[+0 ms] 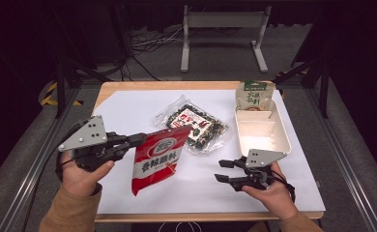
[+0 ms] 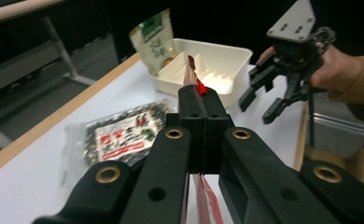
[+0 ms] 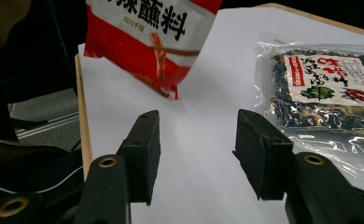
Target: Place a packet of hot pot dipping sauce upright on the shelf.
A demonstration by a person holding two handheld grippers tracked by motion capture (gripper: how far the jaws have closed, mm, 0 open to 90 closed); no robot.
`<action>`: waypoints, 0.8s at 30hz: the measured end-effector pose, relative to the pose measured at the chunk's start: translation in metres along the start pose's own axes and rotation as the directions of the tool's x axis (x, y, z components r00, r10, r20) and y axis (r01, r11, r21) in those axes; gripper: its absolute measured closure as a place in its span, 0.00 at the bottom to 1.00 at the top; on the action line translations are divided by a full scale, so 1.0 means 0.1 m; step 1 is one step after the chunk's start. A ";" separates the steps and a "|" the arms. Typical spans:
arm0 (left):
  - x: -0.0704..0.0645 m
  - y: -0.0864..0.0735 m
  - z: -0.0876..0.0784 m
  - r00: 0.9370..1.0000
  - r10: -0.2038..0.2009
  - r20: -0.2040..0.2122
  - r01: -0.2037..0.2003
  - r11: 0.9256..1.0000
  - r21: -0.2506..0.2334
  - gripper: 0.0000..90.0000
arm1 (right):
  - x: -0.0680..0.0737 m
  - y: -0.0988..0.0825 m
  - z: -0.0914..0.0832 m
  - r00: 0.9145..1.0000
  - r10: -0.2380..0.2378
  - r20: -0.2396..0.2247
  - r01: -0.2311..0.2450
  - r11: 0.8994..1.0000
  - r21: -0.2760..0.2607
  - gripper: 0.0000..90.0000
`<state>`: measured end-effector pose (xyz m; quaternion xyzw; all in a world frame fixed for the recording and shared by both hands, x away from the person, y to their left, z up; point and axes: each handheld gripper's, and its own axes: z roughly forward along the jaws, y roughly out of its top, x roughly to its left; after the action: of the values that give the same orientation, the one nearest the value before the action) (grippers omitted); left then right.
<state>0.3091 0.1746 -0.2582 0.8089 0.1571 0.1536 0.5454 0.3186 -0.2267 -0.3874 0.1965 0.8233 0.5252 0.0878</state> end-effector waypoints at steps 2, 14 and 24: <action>-0.03 0.03 0.07 1.000 0.005 0.022 -0.005 1.000 -0.006 1.00 | 0.00 0.02 0.00 1.000 0.004 -0.003 -0.004 1.000 -0.007 0.55; -0.16 0.15 0.52 0.992 0.020 0.122 -0.014 0.999 -0.049 1.00 | -0.02 0.06 0.07 1.000 -0.007 0.006 0.007 1.000 -0.009 0.46; -0.23 0.21 0.72 0.983 0.030 0.179 -0.019 0.998 -0.062 1.00 | -0.06 0.01 0.18 1.000 -0.003 -0.001 0.003 1.000 -0.021 0.40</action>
<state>0.3202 0.0979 -0.2664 0.8046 0.0926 0.0912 0.5794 0.3305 -0.2138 -0.3946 0.1941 0.8181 0.5338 0.0901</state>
